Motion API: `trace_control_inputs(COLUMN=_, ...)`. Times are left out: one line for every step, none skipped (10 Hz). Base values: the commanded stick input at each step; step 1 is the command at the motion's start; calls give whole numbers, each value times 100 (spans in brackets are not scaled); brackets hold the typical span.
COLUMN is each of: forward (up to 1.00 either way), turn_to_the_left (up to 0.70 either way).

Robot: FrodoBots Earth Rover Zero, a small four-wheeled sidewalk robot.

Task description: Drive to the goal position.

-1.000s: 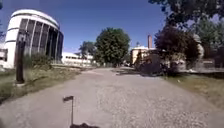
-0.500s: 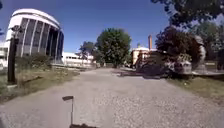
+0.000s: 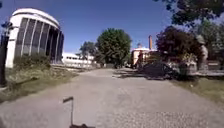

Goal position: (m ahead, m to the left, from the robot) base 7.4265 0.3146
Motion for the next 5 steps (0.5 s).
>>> trace_control_inputs(forward=60, turn_to_the_left=0)
trace_control_inputs(forward=56, turn_to_the_left=0)
trace_control_inputs(forward=60, turn_to_the_left=0)
trace_control_inputs(forward=60, turn_to_the_left=0)
trace_control_inputs(forward=60, turn_to_the_left=0)
